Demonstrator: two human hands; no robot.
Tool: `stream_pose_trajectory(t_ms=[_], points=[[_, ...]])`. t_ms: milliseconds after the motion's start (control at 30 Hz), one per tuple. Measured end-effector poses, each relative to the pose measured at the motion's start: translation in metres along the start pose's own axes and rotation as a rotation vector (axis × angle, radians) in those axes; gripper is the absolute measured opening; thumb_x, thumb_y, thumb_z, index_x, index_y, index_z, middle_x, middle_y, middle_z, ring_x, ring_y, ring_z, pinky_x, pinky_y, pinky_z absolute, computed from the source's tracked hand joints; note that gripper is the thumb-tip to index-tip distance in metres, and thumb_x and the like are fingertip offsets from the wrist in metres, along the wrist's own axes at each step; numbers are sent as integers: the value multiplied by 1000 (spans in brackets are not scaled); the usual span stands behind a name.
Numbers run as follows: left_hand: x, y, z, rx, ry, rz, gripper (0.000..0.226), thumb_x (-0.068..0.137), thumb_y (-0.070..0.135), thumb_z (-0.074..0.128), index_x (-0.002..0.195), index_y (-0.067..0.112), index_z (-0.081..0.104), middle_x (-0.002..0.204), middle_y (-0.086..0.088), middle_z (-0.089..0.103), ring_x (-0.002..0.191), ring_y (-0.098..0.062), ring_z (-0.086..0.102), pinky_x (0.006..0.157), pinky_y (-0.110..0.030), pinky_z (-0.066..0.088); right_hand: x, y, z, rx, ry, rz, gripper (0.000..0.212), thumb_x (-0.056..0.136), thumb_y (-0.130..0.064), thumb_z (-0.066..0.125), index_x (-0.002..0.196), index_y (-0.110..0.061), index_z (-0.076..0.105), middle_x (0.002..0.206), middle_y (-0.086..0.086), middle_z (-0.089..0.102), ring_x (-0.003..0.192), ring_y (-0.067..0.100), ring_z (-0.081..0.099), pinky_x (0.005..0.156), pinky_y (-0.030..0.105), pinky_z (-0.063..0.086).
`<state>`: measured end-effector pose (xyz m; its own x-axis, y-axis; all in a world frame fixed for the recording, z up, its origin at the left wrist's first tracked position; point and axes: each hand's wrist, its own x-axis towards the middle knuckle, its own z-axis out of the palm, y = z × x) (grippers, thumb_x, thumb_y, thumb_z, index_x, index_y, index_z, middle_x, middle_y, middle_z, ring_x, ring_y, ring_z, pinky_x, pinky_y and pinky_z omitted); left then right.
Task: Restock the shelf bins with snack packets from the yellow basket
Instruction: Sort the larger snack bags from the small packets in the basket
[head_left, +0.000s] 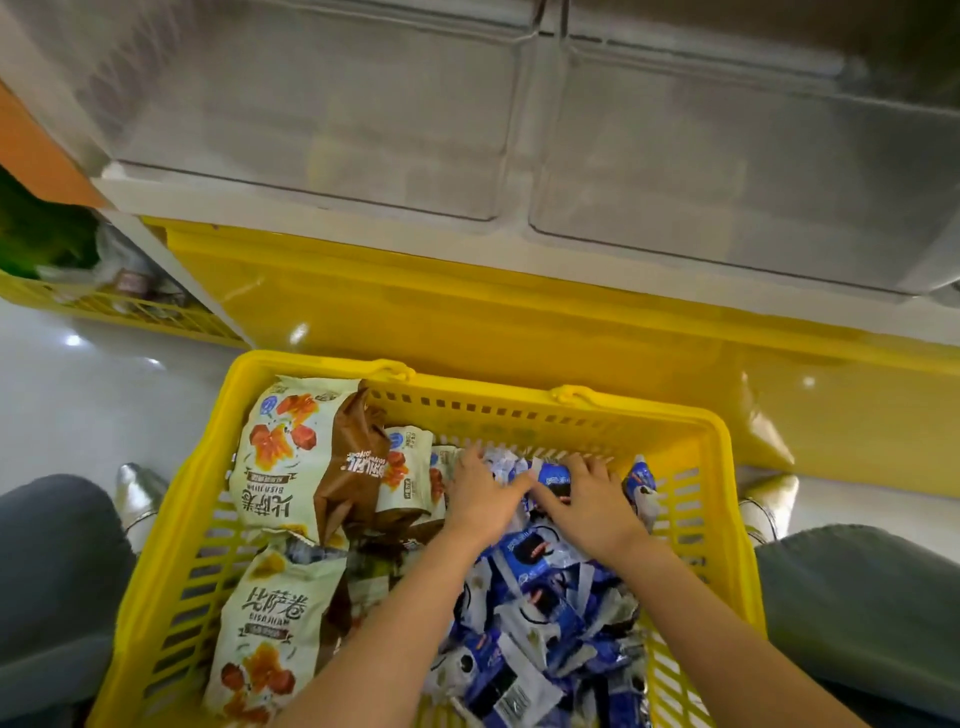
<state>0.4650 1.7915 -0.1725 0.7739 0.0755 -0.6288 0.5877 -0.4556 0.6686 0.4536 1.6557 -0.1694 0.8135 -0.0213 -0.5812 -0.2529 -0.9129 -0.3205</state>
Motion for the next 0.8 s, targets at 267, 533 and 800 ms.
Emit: stream_pose_trajectory(t_ms=[267,533,800], points=[[-26,4,2,-155,-164,-12,57,89,40,57,135,13,37,136,-2,43,123,-21,44,100,-31,37,-20,-4,-7,171,9,0,56,94,-45,44,142,-18,36,147,11,35,134,34,32,109,40,31],[-75,1,-18,-385,-115,72,45,87,27,63,128,17,47,127,-4,54,109,-18,56,89,-28,48,-76,-21,-15,354,102,-172,55,91,-38,54,140,-18,39,138,3,43,128,16,40,98,20,29],[-135,-28,-26,-154,-142,324,22,85,31,65,105,27,56,106,9,58,100,-9,56,83,-18,44,-137,-8,-23,44,13,-331,67,85,-51,58,140,-24,30,138,-5,40,123,10,45,96,19,35]])
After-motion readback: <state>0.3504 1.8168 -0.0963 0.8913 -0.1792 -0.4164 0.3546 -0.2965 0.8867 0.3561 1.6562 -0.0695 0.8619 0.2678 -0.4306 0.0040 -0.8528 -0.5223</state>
